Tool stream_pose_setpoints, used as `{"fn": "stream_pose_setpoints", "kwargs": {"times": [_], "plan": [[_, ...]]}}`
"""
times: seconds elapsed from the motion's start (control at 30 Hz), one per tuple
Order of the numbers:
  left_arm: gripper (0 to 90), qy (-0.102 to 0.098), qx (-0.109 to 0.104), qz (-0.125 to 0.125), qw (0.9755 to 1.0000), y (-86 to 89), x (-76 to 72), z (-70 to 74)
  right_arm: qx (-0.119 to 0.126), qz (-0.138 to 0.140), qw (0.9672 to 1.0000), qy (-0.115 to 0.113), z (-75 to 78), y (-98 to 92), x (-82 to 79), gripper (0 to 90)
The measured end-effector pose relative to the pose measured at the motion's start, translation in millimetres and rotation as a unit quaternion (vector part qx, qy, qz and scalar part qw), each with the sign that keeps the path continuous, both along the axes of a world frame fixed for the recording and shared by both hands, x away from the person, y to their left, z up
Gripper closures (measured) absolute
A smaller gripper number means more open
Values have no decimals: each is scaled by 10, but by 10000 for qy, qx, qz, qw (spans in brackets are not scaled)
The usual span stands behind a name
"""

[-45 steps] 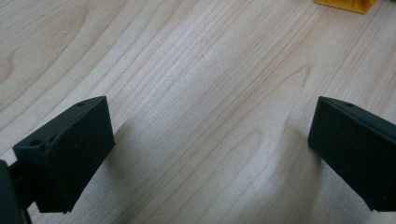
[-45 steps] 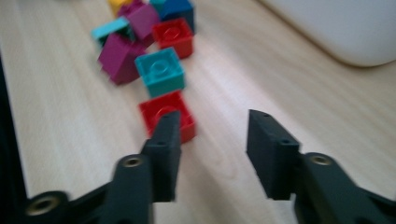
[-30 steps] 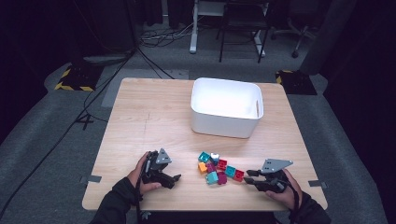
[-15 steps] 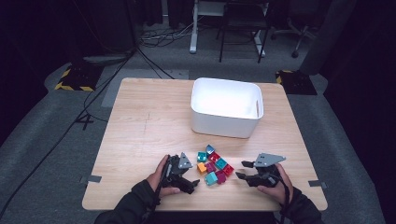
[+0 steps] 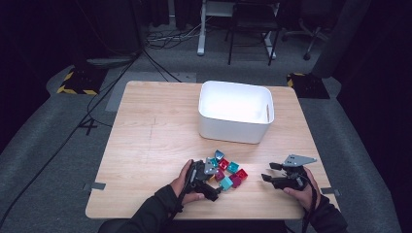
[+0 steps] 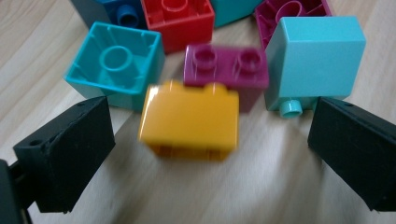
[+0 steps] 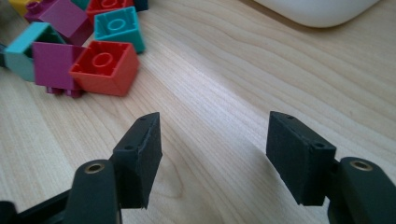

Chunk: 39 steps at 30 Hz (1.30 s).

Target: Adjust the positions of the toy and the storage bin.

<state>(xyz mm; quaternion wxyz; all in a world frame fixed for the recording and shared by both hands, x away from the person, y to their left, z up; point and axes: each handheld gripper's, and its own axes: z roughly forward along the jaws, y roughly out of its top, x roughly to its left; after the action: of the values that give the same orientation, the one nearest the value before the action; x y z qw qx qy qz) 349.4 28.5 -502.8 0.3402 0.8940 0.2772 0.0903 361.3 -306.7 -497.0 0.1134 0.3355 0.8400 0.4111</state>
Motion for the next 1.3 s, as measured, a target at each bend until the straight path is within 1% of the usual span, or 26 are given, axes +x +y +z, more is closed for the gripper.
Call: {"fn": "stream_pose_setpoints", "kwargs": {"times": [0.03, 0.1, 0.13, 0.17, 0.23, 0.3, 0.33, 0.4, 0.43, 0.47, 0.5, 0.53, 0.57, 0.6, 0.63, 0.67, 0.77, 0.8, 0.87, 0.93, 1.0, 1.03, 1.07, 1.1, 1.13, 1.3], "plan": [[6, 4, -68, 39, 10000, -41, 23, -8, 27, -41, 10000, 40, -6, -15, 6, 364], [7, -21, -14, -43, 10000, -95, 94, -2, 22, -63, 10000, 43, -9, -46, 23, 364], [6, 84, 26, -18, 10000, -147, 145, 4, 34, -120, 9999, 44, -17, -63, 39, 364], [6, 84, 26, -18, 10000, -147, 145, 4, 34, -120, 9999, 44, -17, -63, 39, 364], [6, 141, -3, -47, 9999, -217, 220, 4, 13, -83, 9999, 93, -32, -63, 51, 355], [7, 98, -10, -31, 9999, -234, 236, 3, 22, -133, 9999, 98, -33, -46, 42, 354], [6, 104, -46, -13, 9999, -245, 242, -3, -27, -91, 10000, 28, -41, -38, 38, 351], [14, 113, -34, -33, 9999, -227, 242, 3, -4, -77, 10000, 37, -42, -31, 35, 350], [17, 78, 49, -19, 10000, -179, 242, 15, -1, -34, 10000, 43, -41, -36, 37, 346], [28, 12, 65, -48, 10000, -153, 245, 23, 25, -34, 10000, 43, -45, -39, 40, 346], [64, 12, 65, -48, 10000, -153, 245, 23, 26, -25, 10000, 49, -44, -44, 43, 346], [64, -161, 105, -45, 9998, -131, 245, 36, 26, -25, 10000, 49, -44, -44, 43, 346], [198, -342, 26, 77, 9994, -110, 223, 46, 42, -95, 9999, 54, -45, -43, 47, 347], [193, -342, 26, 77, 9994, -110, 223, 46, 42, -95, 9999, 54, -45, -43, 47, 347], [149, -375, 7, -58, 9993, -101, 214, 49, 7, -197, 9998, 3, -48, -36, 60, 347], [169, -359, -75, -166, 9992, -87, 210, 58, 7, -209, 9998, 15, -47, -29, 61, 348], [166, -360, -156, -275, 9989, -66, 197, 73, 3, -200, 9998, 5, -48, -31, 61, 347], [170, -255, -140, -441, 9986, -56, 198, 83, 11, -205, 9998, 7, -48, -31, 61, 348], [163, -249, -205, -374, 9988, -61, 175, 79, 14, -214, 9998, 0, -49, -32, 60, 347], [164, -264, -13, -531, 9982, -30, 170, 102, 11, -220, 9998, -4, -49, -32, 57, 347], [165, -280, -32, -534, 9982, -13, 157, 113, -11, -193, 9998, -16, -49, -37, 58, 347], [169, -345, -67, -571, 9977, 39, 128, 146, 3, -190, 9998, -14, -50, -39, 60, 345], [173, -345, -67, -571, 9977, 39, 128, 146, 3, -190, 9998, -14, -50, -39, 60, 345], [174, -428, -99, -550, 9975, 113, 96, 187, 28, -187, 9998, 4, -50, -42, 61, 341], [174, -382, -180, -531, 9977, 144, 76, 200, 44, -195, 9998, 20, -50, -42, 60, 341], [183, -515, -48, -458, 9976, 295, 23, 237, 7, -174, 9998, -4, -50, -45, 59, 340]]}}
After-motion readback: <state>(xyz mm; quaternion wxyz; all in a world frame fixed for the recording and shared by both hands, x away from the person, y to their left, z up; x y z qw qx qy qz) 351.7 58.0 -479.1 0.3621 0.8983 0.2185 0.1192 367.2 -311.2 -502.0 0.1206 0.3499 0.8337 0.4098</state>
